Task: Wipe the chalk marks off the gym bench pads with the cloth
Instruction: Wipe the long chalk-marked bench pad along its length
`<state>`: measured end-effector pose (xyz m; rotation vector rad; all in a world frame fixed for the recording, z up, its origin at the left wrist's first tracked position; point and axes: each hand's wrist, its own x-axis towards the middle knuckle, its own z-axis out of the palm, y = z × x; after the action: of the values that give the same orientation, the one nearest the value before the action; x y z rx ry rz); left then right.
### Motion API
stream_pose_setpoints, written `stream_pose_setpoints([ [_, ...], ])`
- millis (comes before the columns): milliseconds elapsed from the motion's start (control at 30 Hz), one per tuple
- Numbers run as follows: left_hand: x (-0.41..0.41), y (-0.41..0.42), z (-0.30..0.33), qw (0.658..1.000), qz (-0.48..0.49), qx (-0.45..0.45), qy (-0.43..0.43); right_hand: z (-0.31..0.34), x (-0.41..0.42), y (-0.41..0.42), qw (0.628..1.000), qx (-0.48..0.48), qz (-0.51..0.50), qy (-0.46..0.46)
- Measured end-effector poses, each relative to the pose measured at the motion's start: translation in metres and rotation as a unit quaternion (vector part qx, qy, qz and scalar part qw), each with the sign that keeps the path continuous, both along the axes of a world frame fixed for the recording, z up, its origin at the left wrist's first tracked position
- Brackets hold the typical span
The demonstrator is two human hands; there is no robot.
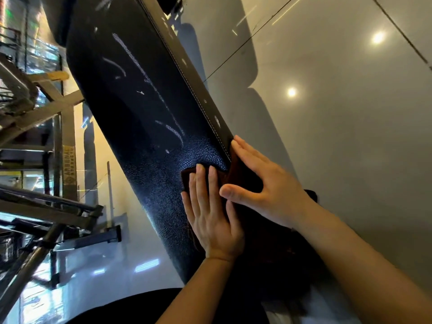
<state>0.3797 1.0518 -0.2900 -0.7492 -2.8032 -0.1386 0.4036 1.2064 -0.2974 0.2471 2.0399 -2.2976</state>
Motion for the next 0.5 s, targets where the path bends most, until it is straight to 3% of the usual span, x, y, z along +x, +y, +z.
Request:
stream_pose_setpoints([
  [100,-0.001,0.001,-0.003,0.993,0.107,0.040,-0.010,-0.003,0.017,-0.009,1.000,-0.014,0.003,-0.001],
  [200,0.001,0.009,-0.003,0.966,0.240,0.086,-0.044,-0.004,0.032,-0.020,1.000,-0.022,-0.010,-0.008],
  [333,0.000,0.013,-0.002,0.965,0.251,0.052,-0.052,0.011,0.011,-0.013,1.000,-0.013,0.001,-0.018],
  [500,0.000,0.013,0.001,0.967,0.240,0.071,-0.050,0.015,-0.024,0.008,0.999,0.029,0.021,0.019],
])
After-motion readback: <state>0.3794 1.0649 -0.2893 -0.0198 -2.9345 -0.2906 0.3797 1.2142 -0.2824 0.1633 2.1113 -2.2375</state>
